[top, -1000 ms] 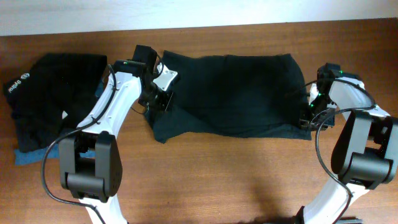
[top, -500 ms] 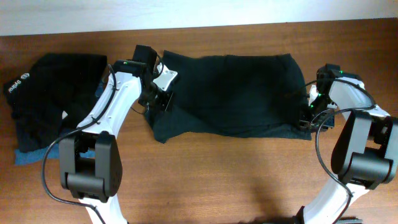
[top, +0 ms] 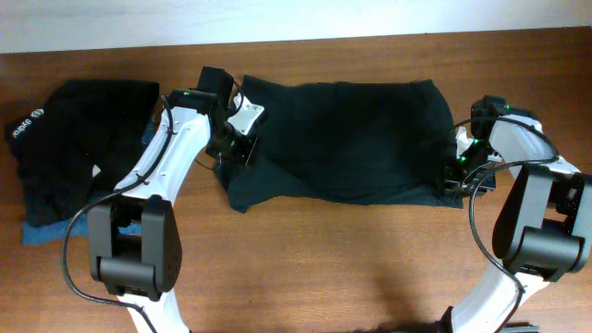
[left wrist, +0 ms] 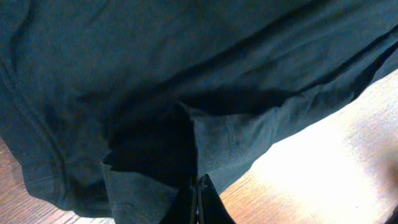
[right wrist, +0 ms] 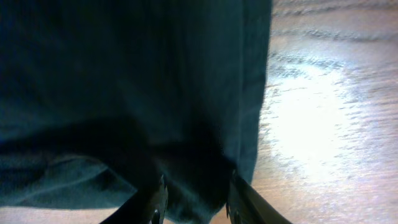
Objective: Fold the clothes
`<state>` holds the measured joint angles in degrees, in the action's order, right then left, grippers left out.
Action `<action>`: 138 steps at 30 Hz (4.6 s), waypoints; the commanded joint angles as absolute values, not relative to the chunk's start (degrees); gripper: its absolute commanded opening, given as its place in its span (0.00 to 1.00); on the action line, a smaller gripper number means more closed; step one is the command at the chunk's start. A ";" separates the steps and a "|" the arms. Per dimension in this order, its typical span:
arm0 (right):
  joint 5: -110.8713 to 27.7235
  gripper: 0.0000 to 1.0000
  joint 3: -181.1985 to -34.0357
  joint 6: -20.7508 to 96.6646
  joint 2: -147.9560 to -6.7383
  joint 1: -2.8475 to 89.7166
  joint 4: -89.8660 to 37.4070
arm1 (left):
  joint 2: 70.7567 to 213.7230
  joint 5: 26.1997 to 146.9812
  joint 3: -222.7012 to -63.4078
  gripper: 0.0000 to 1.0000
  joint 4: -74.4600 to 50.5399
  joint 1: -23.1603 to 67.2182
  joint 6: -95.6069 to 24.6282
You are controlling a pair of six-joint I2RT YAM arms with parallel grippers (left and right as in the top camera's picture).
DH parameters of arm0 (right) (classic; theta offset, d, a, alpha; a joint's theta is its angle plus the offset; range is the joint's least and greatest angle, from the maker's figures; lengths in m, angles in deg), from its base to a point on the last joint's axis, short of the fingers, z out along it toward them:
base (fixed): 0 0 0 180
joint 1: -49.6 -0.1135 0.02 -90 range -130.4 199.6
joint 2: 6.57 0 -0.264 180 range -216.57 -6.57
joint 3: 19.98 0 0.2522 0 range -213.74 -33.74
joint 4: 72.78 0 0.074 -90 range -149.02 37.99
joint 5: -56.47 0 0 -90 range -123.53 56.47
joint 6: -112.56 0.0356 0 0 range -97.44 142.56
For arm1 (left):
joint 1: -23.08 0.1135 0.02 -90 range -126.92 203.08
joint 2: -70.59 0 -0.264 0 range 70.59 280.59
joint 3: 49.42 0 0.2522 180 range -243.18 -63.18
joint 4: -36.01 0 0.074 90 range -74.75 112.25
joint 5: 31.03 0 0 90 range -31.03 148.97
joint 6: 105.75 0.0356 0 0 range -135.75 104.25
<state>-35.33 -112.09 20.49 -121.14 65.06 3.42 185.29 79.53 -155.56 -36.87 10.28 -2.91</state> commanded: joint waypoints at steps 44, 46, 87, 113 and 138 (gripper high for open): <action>-37.85 0.38 -113.03 18.50 -121.18 65.37 7.03 | 184.08 79.14 -155.86 0.01 -36.71 10.32 -2.34; -37.85 0.19 -113.00 18.50 -121.18 65.37 6.98 | 184.11 79.14 -155.86 0.01 -36.73 10.32 -2.34; -33.89 0.04 -124.41 25.02 -118.67 70.15 8.18 | 184.02 78.26 -160.63 0.00 -29.13 14.24 -2.34; -40.38 0.05 -124.39 24.56 -118.69 65.52 -4.19 | 184.15 76.34 -160.61 0.01 -24.71 10.76 -2.39; -35.90 0.23 -124.41 24.97 -120.94 65.04 -5.28 | 190.80 68.34 -160.98 0.45 -23.90 7.99 -3.48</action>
